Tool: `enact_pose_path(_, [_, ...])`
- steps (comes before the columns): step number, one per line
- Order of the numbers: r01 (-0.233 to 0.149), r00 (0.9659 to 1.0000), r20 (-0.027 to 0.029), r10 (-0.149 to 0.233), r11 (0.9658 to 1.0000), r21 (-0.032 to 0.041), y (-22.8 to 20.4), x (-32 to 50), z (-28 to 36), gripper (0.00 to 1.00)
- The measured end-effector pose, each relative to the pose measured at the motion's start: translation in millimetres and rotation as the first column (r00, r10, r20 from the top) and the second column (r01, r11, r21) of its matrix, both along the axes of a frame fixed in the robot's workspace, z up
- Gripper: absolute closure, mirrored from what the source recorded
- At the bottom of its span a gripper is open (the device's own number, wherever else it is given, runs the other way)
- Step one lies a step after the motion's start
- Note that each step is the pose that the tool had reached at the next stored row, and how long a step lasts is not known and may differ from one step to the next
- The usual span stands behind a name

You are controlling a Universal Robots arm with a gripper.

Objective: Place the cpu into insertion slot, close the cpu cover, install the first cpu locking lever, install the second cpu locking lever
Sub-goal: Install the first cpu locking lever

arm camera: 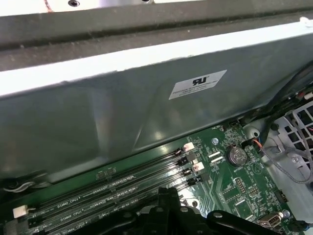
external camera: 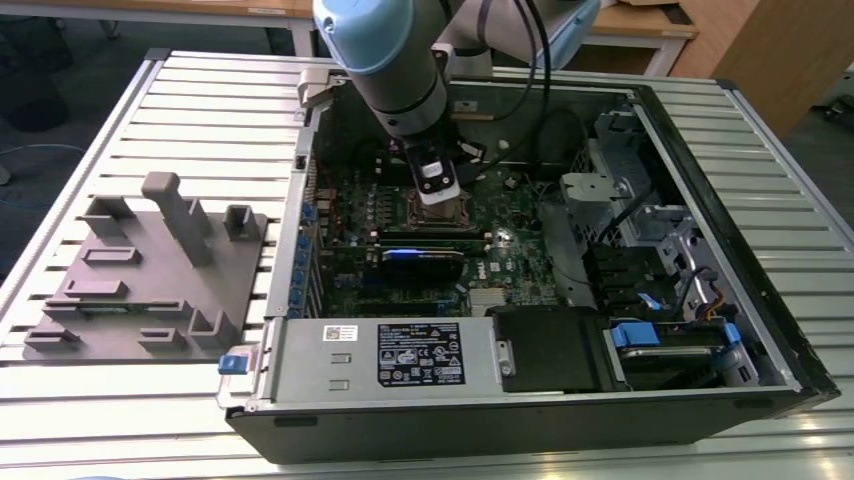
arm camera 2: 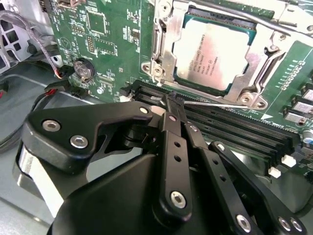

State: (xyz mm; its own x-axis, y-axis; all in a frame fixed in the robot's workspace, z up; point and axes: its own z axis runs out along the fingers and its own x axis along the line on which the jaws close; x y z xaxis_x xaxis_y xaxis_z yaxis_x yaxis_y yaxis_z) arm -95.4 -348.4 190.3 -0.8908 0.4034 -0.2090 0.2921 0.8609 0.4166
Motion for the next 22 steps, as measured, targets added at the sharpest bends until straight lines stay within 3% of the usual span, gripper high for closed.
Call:
enact_pose_path(14, [0.002, 1.0000, 0.0000, -0.002, 1.0000, 0.0012, 0.4, -12.7, 2.8, 0.90])
enact_pose_path(22, [0.003, 1.0000, 0.0000, -0.003, 1.0000, 0.0013, 4.4, -13.7, 2.8, 0.90])
